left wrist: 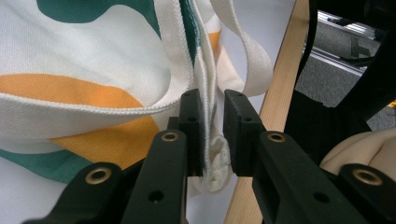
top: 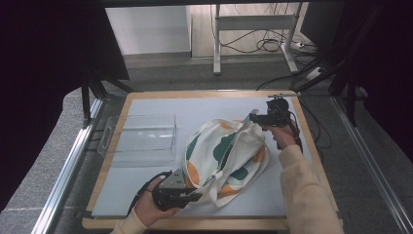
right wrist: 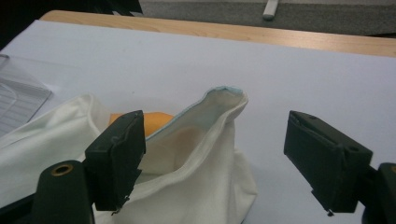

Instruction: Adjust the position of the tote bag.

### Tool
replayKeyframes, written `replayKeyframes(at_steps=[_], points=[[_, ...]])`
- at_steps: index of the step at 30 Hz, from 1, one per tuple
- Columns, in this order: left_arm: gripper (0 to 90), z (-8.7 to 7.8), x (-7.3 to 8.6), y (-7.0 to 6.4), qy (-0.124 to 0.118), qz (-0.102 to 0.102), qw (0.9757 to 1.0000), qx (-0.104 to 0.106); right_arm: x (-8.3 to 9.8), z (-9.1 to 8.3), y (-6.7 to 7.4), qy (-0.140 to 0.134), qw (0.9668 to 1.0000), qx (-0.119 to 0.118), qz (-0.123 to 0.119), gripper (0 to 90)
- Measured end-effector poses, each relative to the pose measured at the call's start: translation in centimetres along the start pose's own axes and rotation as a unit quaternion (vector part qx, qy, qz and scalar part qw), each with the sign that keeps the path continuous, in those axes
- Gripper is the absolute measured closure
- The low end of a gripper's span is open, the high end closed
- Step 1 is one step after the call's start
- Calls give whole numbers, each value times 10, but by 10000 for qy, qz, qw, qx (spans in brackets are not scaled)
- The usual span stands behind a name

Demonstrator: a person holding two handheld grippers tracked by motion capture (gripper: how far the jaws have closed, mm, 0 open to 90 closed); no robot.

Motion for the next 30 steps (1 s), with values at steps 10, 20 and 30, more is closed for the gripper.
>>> replayKeyframes(at_steps=[10,20,30], points=[[787,0,0,0,6,17,10000,-2,-3,15,-3,-11,9995,93,314,209],[787,1,1,0,8,27,10000,-7,4,26,0,373,9982,82,460,281],[787,1,1,0,2,18,10000,-23,9,30,7,697,9972,-45,256,598]])
Point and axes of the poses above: each handheld gripper's, and its own axes: z roughly forward along the jaws, x roughly out of its underside, y roughly to its left, the point moved 6 cm from there along z, roughly forward along the jaws, and after that the axes turned 12 degrees about -x, right-handed, at the moved point
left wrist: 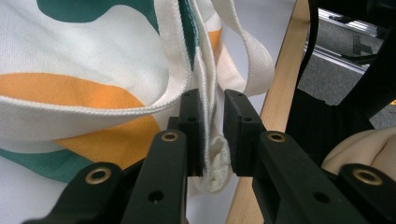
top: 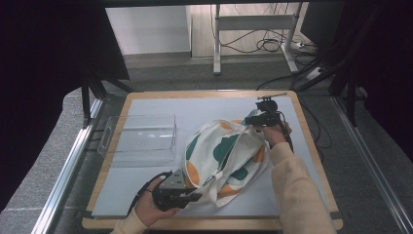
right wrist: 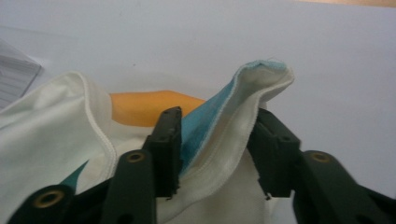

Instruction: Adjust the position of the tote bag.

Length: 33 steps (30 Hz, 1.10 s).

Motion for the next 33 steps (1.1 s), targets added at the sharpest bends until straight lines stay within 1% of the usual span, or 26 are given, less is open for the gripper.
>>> replayKeyframes(at_steps=[1,2,3,6,10,17,21,24,26,30,31,33], points=[[787,0,0,0,1,6,10000,-2,0,0,0,6,10000,7,-11,634],[787,0,0,0,1,6,10000,-2,0,0,0,6,10000,7,-11,634],[787,0,0,0,-2,4,10000,-5,1,1,0,38,10000,-32,-35,695],[787,0,0,1,-13,-9,10000,-10,2,1,0,78,9999,-52,-108,770],[788,0,0,1,-22,-21,10000,-30,2,0,1,81,9998,-59,-188,822],[792,-1,0,3,-26,-23,10000,-55,2,-7,2,2,9996,-127,-233,836],[794,-2,1,6,-26,-44,9999,-90,2,-15,4,-50,9994,-142,-314,839],[796,-3,1,8,-40,-82,9999,-136,2,-19,4,-76,9993,-154,-338,840],[797,-4,1,12,-49,-96,9997,-198,4,-26,4,-94,9992,-152,-354,841],[798,-4,2,15,-26,-84,9996,-257,5,-33,3,-136,9990,-154,-398,841],[798,-4,2,19,-36,-101,9995,-296,8,-38,3,-165,9989,-158,-416,841],[798,-5,2,21,-39,-96,9994,-324,10,-42,1,-193,9988,-170,-417,841]])
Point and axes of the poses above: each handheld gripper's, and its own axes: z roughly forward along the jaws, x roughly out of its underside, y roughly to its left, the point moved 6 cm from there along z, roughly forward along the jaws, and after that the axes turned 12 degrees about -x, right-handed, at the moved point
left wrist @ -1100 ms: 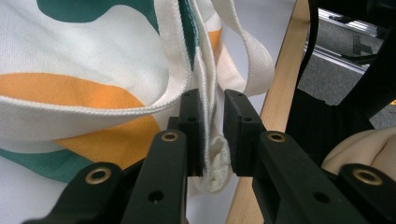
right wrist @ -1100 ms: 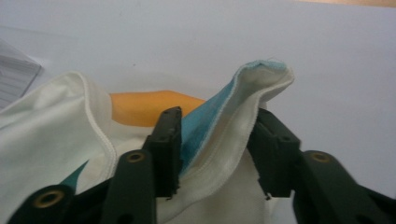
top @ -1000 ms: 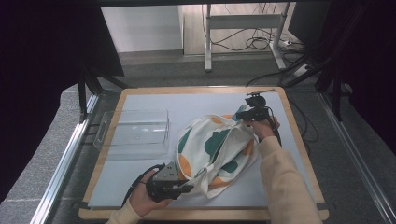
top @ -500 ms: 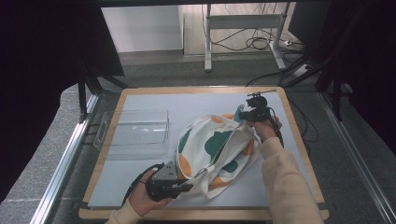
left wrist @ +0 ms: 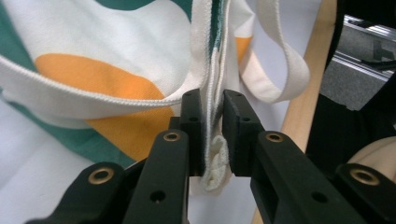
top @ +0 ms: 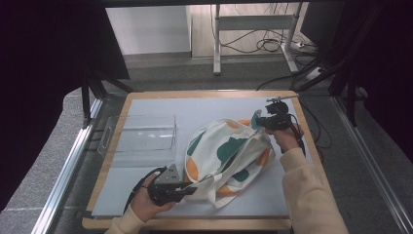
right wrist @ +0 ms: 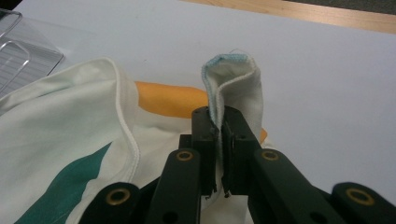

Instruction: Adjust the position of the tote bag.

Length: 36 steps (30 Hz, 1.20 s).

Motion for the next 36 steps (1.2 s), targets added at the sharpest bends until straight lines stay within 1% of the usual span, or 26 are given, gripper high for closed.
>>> replayKeyframes(at_steps=[4,8,9,14,15,16,19,25,27,28,31,32,33,36], points=[[799,0,0,6,-13,-45,10000,-50,8,-10,-2,-55,10000,-40,-9,841],[800,1,0,8,-17,-45,10000,-77,12,-16,-4,-96,9999,-57,-15,842],[800,1,-1,11,-10,-51,9999,-97,16,-21,-4,-137,9999,-76,-43,841],[800,1,-3,16,-8,-69,9998,-163,24,-31,-6,-220,9997,-100,-42,841],[800,1,-3,19,-6,-80,9998,-180,25,-33,-6,-245,9996,-109,-23,841],[800,1,-3,19,-6,-80,9998,-180,25,-33,-6,-245,9996,-109,-23,841],[800,4,-5,26,12,-103,9997,-214,32,-39,-7,-355,9993,-107,21,841],[801,4,-8,33,10,-140,9996,-258,41,-47,-6,-467,9988,-146,99,841],[801,6,-10,38,6,-202,9994,-281,44,-50,-7,-506,9985,-154,111,841],[801,6,-10,38,6,-202,9994,-281,44,-50,-7,-506,9985,-154,111,841],[802,9,-15,43,28,-207,9992,-350,52,-56,-9,-570,9981,-168,177,840],[802,10,-16,45,38,-176,9992,-366,53,-57,-10,-585,9980,-173,193,840],[802,10,-18,45,27,-203,9991,-371,55,-58,-11,-617,9977,-187,222,840],[802,12,-22,48,47,-190,9990,-397,61,-63,-13,-705,9968,-216,294,840]])
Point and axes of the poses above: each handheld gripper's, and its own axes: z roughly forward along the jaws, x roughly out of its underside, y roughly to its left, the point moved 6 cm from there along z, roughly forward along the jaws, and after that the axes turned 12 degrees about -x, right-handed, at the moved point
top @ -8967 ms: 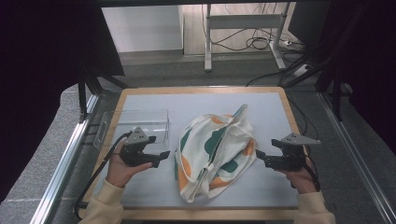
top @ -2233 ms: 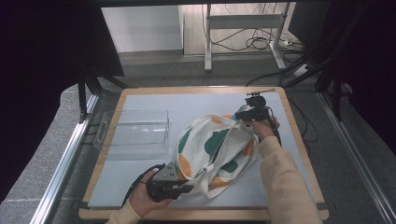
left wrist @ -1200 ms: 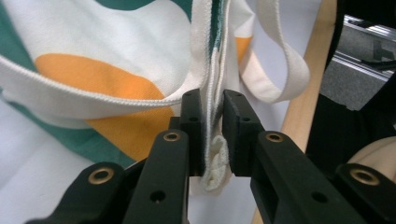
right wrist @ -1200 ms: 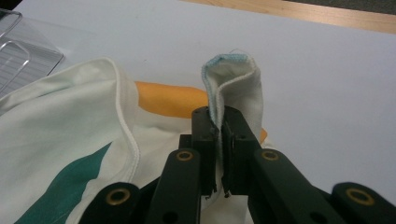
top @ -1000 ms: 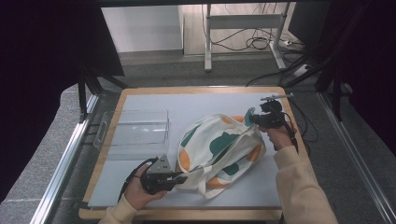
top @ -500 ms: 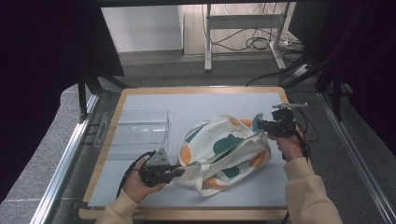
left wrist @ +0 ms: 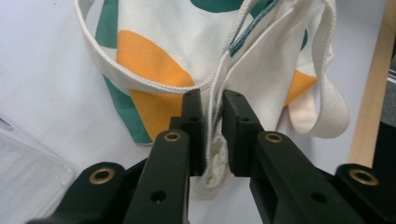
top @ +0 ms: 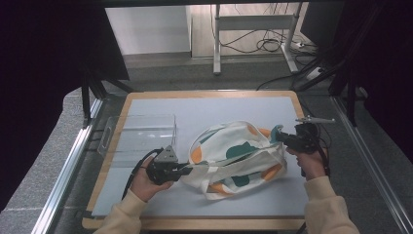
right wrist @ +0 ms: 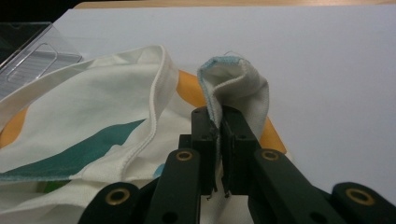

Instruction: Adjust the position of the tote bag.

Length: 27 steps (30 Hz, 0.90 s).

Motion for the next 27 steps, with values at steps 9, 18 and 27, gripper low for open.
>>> replayKeyframes(at_steps=[9,18,27], points=[[802,8,-15,15,36,-74,9998,-180,10,-21,6,-235,9997,-21,42,839],[801,18,-20,21,125,-151,9993,-330,29,-27,6,-401,9990,-2,174,834],[798,24,-19,21,123,-196,9992,-327,37,-28,4,-372,9990,59,223,826]])
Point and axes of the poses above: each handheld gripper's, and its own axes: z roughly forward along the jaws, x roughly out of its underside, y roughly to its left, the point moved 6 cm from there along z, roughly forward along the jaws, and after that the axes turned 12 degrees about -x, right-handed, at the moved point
